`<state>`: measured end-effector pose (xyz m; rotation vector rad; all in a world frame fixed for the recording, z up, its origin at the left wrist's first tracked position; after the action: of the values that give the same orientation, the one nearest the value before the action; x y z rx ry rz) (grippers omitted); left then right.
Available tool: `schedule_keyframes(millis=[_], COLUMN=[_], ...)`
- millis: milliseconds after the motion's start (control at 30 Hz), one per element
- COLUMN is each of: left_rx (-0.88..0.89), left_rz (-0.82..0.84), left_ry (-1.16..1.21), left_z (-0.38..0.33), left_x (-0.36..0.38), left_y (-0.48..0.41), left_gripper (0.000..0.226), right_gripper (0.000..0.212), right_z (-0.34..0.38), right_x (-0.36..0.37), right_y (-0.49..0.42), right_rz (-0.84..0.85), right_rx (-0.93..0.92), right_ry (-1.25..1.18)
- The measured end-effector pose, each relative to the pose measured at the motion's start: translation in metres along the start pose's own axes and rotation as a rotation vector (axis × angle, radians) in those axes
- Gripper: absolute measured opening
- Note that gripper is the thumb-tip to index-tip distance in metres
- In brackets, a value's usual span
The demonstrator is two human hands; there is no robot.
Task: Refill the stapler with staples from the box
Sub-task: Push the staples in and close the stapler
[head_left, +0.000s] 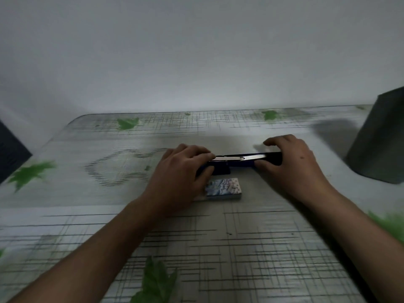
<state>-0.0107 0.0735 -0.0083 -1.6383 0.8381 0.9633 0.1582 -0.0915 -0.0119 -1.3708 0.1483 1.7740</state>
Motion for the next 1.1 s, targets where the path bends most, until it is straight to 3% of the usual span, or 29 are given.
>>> schedule_keyframes(millis=[433,733,1100], left_rx=[-0.046,-0.065,-0.061], left_rz=[0.021,0.000,-0.025], left_ry=[-0.078,-0.081,-0.080], left_z=[-0.019,-0.019,-0.020], left_x=[0.013,0.012,0.012], left_y=[-0.007,-0.003,-0.001], left_gripper=[0.038,0.041,0.041], right_gripper=[0.056,0.066,0.061], right_z=[-0.023,-0.031,-0.026], right_x=[0.006,0.010,0.007], right_y=[0.000,0.001,0.003], right_rz=[-0.027,-0.033,-0.053], right_rx=[0.144,0.266,0.331], right_ry=[-0.166,-0.156,-0.321])
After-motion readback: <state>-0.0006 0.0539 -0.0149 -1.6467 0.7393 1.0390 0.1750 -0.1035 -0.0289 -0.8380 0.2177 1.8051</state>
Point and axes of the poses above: each hand's wrist, its own y-axis away from the middle knuckle, its own x-axis out of the palm, z = x × y, the point moved 3 cm from there along -y, towards the middle knuckle, and after that the axes turned 1 degree about z, right-handed, at the moved point
